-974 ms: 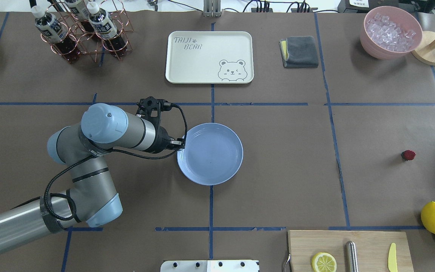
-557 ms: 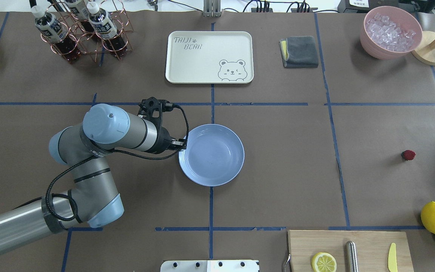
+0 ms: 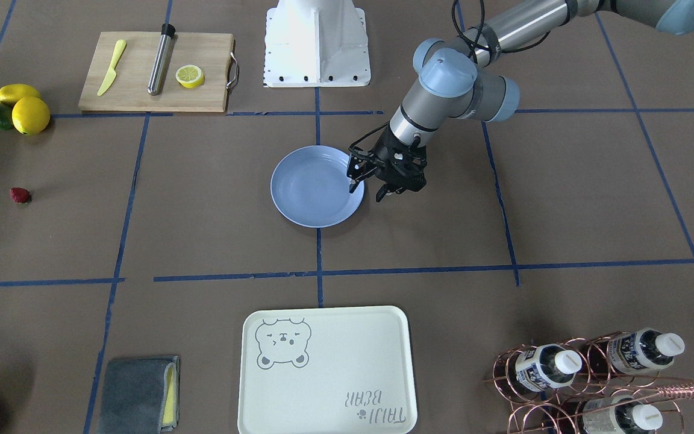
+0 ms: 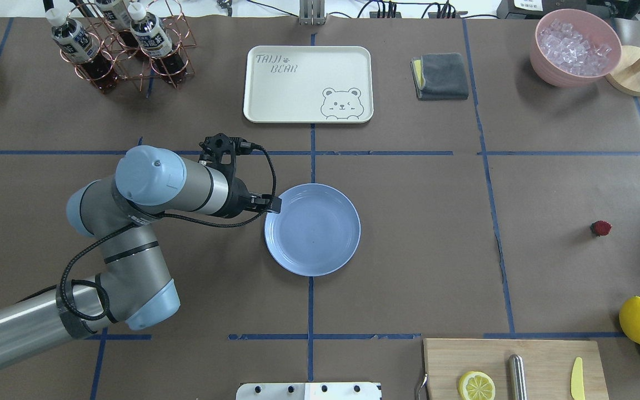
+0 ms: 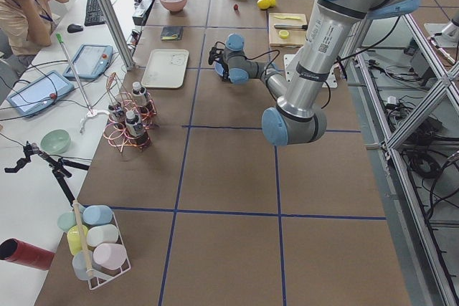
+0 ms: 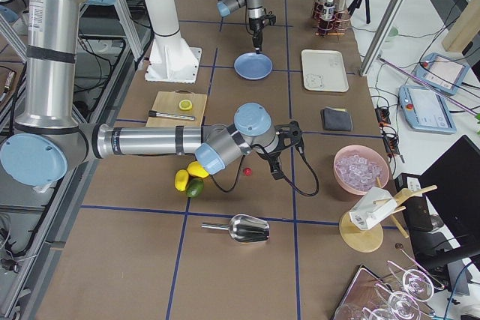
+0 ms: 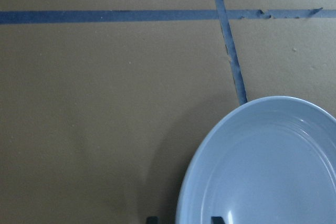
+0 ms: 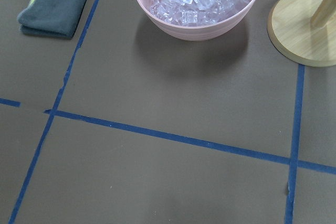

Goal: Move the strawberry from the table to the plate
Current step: 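Release the plate and withdraw the left arm out of view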

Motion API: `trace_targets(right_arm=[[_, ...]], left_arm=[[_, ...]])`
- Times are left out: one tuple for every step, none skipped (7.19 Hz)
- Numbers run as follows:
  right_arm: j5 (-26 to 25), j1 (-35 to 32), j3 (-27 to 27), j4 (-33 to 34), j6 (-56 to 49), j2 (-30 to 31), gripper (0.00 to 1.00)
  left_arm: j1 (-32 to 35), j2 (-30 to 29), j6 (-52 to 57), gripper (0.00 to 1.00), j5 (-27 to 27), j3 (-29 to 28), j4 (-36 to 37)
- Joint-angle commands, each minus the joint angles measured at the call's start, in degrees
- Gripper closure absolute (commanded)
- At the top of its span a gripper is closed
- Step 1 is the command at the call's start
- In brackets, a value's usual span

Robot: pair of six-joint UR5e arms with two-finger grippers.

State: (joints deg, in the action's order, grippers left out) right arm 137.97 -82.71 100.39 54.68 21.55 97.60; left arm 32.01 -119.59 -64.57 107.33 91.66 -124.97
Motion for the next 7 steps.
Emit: trace_targets(right_arm=[[-0.1, 1.2, 0.2, -8.6, 0.1, 0.5, 0.00], [-0.5, 5.2, -2.4, -11.0, 0.1, -3.4, 0.00], [-0.1, 6.6, -3.8, -11.6, 0.2, -4.2, 0.00], [0.0, 8.0, -3.6, -11.0, 0.2, -4.8, 0.00], [-0.2, 9.7, -3.0, -10.8, 3.6, -5.6, 0.00], [-0.2, 12.0, -2.4, -10.7, 7.9, -7.3, 0.00], [-0.7, 16.1, 0.0, -9.3, 14.6, -8.2, 0.00]], left_arm=[[9.4, 2.9, 15.7, 0.00, 4.4, 8.0, 14.8], [14.6, 5.2, 28.7, 0.00, 4.5, 13.8, 24.1], [23.4, 7.6, 39.9, 0.00, 7.6, 15.8, 29.4], [31.4, 10.5, 48.2, 0.00, 16.1, 12.6, 31.5], [40.1, 15.0, 53.6, 0.00, 24.7, 7.8, 32.0], [48.8, 18.0, 59.1, 0.00, 27.5, 3.3, 31.3], [54.3, 20.7, 68.6, 0.00, 27.3, 0.9, 31.7]])
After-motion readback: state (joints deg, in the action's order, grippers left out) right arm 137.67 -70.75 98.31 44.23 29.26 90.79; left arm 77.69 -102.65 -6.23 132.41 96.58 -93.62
